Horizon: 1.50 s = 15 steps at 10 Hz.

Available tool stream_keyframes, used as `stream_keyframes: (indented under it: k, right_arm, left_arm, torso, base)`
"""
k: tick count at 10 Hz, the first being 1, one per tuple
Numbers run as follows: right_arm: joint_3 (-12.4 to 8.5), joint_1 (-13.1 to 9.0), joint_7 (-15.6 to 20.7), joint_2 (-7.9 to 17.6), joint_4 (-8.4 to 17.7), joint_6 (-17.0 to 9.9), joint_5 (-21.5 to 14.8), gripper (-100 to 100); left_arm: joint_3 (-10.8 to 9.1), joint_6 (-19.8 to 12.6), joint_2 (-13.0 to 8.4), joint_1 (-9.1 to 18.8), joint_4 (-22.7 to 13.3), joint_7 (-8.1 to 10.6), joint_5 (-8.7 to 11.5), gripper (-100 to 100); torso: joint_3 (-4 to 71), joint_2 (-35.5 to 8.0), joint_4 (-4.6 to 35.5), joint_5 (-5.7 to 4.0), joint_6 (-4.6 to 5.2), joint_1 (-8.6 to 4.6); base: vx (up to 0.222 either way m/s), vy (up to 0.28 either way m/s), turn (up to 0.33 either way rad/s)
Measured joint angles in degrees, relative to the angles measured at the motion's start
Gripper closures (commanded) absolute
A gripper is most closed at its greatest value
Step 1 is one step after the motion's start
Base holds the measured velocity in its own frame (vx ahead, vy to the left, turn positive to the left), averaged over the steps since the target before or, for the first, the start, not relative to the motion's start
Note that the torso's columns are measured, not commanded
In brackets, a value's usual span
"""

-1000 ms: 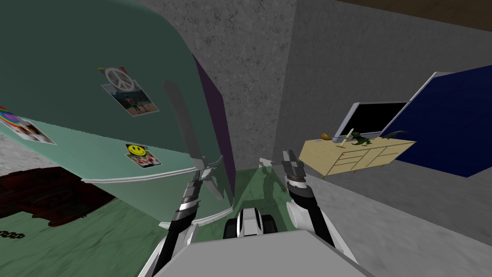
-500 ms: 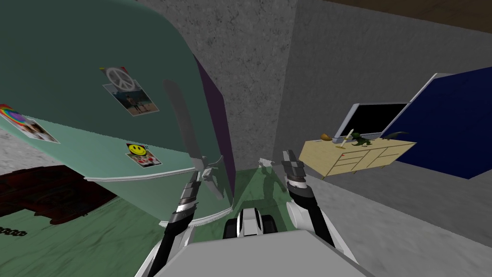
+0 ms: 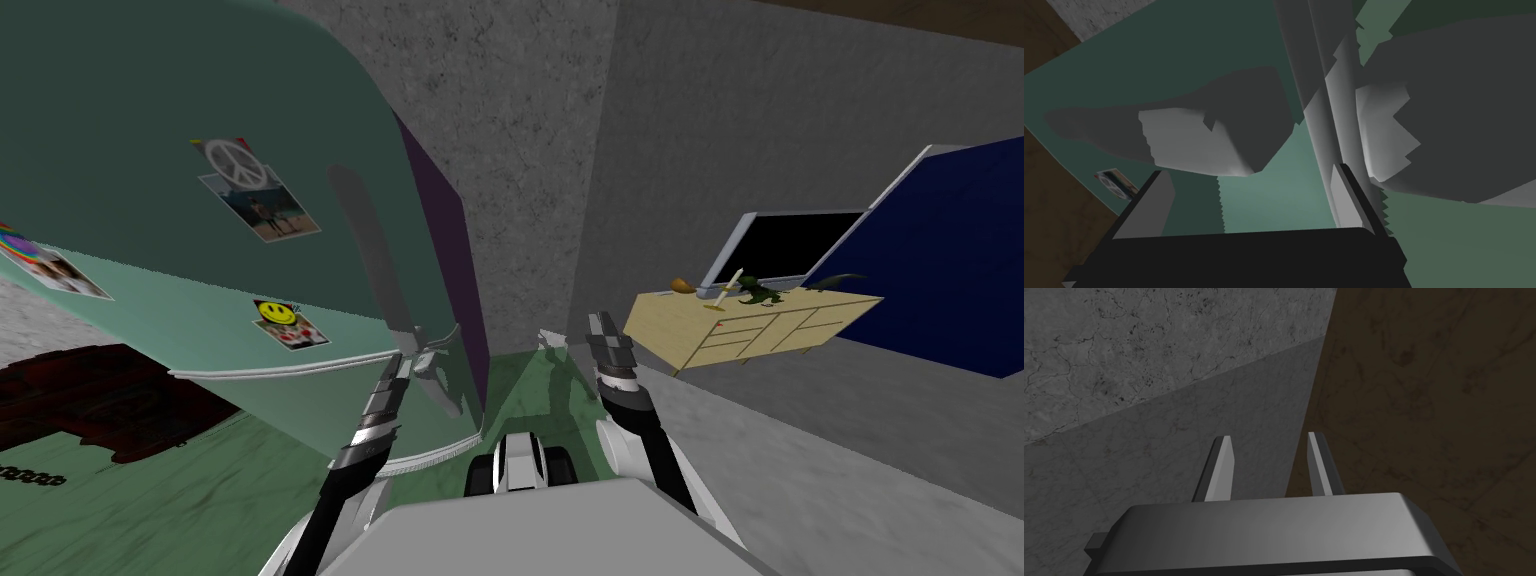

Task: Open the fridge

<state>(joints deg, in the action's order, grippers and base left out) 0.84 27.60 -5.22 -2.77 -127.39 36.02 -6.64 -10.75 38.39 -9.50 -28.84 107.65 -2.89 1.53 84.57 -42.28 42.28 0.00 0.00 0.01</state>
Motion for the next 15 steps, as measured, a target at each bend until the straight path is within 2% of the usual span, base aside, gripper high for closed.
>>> stream_keyframes:
  k: [7,15]
  right_arm:
    - [0.00,0.00,0.00,0.00,0.00,0.00,0.00,0]
    - [0.00,0.00,0.00,0.00,0.00,0.00,0.00,0]
  left_arm:
    - [-3.60,-9.77,-3.94,-4.64,7.79,0.90,1.22,-100]
    - [-8.35,-22.94,-9.20,-10.44,16.94,2.33,2.95,-100]
  torso:
    - [-0.01,-0.02,0.01,-0.01,0.00,-0.03]
    - [-0.01,0.00,0.00,-0.01,0.00,-0.02]
  base:
    - [0.031,-0.056,0.028]
    - [0.031,-0.057,0.027]
